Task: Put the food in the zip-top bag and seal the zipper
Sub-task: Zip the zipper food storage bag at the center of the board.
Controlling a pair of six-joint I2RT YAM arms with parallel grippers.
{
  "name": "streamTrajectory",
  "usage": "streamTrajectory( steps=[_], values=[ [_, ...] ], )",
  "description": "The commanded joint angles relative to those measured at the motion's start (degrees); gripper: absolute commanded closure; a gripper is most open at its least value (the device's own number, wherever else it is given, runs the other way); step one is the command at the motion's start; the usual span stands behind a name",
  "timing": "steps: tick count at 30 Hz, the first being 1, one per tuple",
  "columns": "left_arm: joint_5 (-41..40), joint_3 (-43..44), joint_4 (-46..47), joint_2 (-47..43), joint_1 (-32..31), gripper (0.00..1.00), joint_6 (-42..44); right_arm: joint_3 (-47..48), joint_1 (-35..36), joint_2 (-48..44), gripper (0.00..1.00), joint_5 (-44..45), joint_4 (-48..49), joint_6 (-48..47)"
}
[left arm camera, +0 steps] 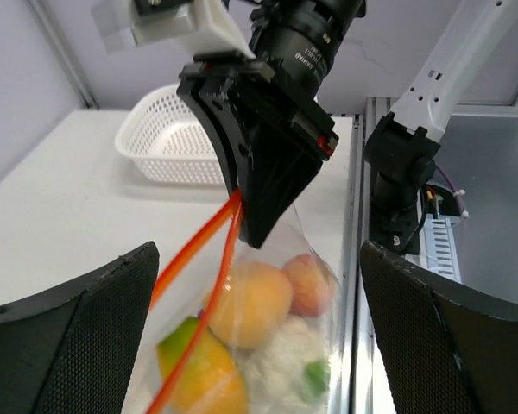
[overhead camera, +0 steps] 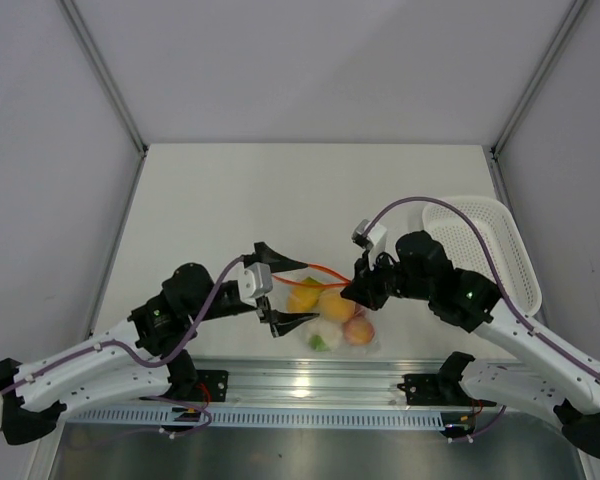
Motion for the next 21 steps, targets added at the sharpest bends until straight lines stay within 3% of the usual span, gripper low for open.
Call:
streamTrajectory(
  steps=[1, 9, 13, 21],
  values=[
    [4.81, -2.65, 8.47, 0.22, -0.33, 0.01, 6.94, 2.91, 0.16, -0.99, 1.00, -6.57, -2.89, -2.50],
    [9.22, -1.26, 9.97, 7.16, -0.33, 0.01, 17.92, 3.26, 0.07, -1.60, 1.00, -8.86, -6.23, -4.43],
    [11.24, 2.17, 8.39, 15.40, -0.24, 0.00, 21.36, 3.96, 0.07, -1.43, 1.00, -8.33, -7.11, -5.13],
    [23.36, 9.12, 4.16, 26.76, 3.09, 0.02, 23.03, 4.58, -0.10, -1.52, 1.00, -7.98, -8.17, -5.49]
  ],
)
